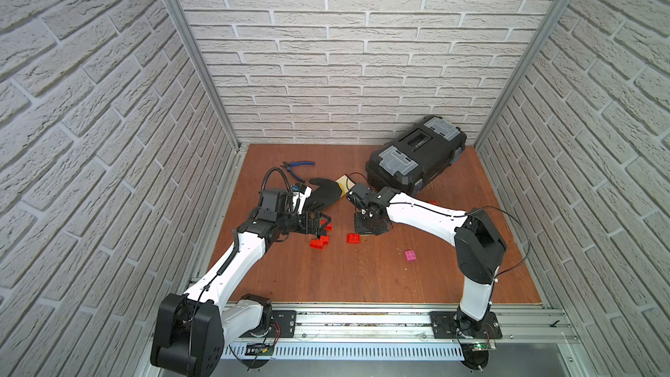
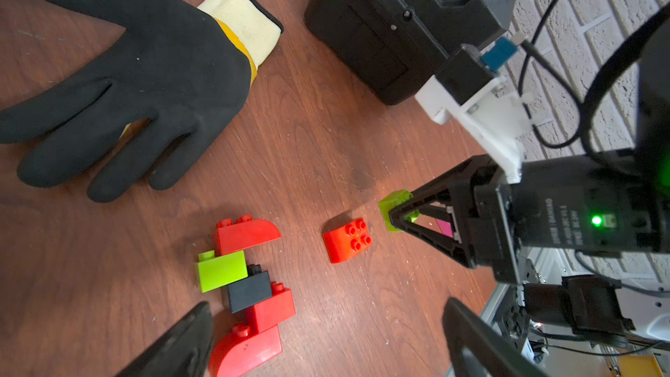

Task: Assemble the letter s with lego
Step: Assemble the lego brick with the lego brick.

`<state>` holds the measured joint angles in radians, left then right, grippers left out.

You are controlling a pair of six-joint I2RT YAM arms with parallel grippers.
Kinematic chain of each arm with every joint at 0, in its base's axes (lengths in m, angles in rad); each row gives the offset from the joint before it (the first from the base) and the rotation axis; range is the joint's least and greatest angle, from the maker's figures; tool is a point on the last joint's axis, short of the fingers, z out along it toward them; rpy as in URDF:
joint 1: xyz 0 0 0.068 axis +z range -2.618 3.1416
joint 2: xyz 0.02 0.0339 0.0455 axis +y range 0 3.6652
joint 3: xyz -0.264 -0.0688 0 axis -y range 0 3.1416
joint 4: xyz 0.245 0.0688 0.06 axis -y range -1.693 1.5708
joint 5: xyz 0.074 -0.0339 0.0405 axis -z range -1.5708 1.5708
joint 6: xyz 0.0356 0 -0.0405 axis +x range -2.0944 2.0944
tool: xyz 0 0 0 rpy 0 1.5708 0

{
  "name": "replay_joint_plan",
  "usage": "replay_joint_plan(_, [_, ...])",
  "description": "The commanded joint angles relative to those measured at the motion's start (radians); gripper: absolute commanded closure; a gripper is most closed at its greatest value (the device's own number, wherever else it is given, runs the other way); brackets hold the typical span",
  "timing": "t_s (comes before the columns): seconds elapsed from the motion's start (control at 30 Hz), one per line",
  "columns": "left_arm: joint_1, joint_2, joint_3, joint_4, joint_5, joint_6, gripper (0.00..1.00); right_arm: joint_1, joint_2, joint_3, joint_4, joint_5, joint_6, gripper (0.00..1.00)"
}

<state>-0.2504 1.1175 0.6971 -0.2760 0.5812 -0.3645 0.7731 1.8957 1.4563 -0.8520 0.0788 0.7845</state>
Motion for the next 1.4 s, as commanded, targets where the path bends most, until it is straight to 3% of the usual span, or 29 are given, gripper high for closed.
replay_joint_plan(0.0, [0.01,-0.015,-0.013,0.034,0.006,-0.01,0.02,0.019,0.021,0.031,-0.024,-0.006,-0.002,0.69])
replay_joint_plan(0.5, [0.012,-0.018,-0.013,0.039,0.017,-0.014,0.02,0.033,0.068,0.025,0.002,-0.022,0.095,0.69])
replay_joint_plan(1.37, [0.013,-0.018,-0.015,0.036,0.03,-0.015,0.02,0.05,0.124,0.009,0.01,0.022,0.126,0.7])
